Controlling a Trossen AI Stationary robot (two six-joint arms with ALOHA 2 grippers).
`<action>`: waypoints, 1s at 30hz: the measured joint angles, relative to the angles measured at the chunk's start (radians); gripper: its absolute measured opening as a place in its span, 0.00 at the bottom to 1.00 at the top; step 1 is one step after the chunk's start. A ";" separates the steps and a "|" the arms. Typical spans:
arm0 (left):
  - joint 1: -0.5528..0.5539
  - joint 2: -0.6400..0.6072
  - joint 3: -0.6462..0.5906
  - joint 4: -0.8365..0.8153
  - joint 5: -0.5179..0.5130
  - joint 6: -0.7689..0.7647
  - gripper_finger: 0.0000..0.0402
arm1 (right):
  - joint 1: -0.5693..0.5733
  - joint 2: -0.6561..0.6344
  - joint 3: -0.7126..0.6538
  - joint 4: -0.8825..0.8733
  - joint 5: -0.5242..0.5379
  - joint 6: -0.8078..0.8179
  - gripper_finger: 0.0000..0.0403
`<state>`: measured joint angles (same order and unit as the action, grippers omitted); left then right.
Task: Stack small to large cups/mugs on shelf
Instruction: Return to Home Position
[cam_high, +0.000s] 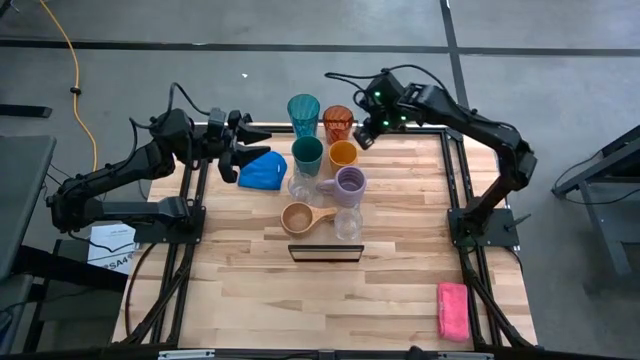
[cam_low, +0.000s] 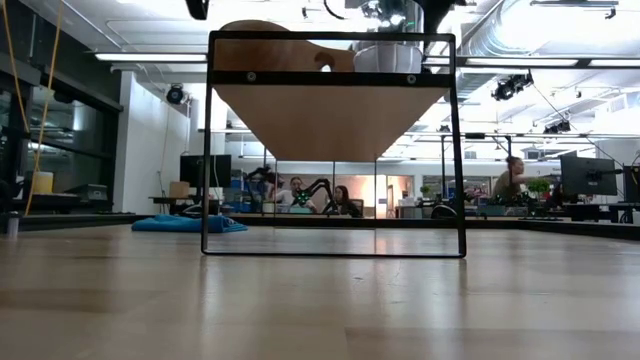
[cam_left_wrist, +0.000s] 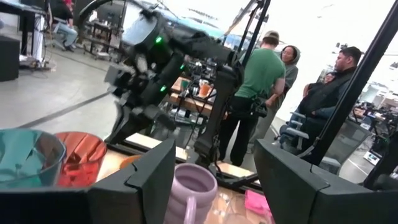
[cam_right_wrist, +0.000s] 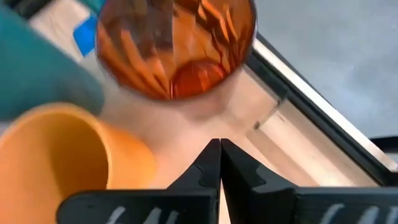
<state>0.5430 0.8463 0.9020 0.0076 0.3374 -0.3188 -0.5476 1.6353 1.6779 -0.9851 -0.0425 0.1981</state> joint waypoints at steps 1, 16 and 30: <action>0.000 0.000 0.000 -0.007 0.000 0.000 0.52 | 0.000 -0.012 0.000 -0.018 0.000 -0.015 0.00; -0.013 -0.010 0.000 -0.010 0.014 -0.085 0.51 | 0.139 -0.632 -0.578 0.470 -0.420 0.024 0.00; -0.476 -0.018 0.000 -0.035 -0.314 -0.041 0.07 | 0.271 -0.872 -0.752 0.736 -0.274 0.058 0.00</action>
<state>0.0668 0.8284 0.9024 -0.0273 0.0238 -0.3601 -0.2762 0.7631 0.9257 -0.2490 -0.3164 0.2563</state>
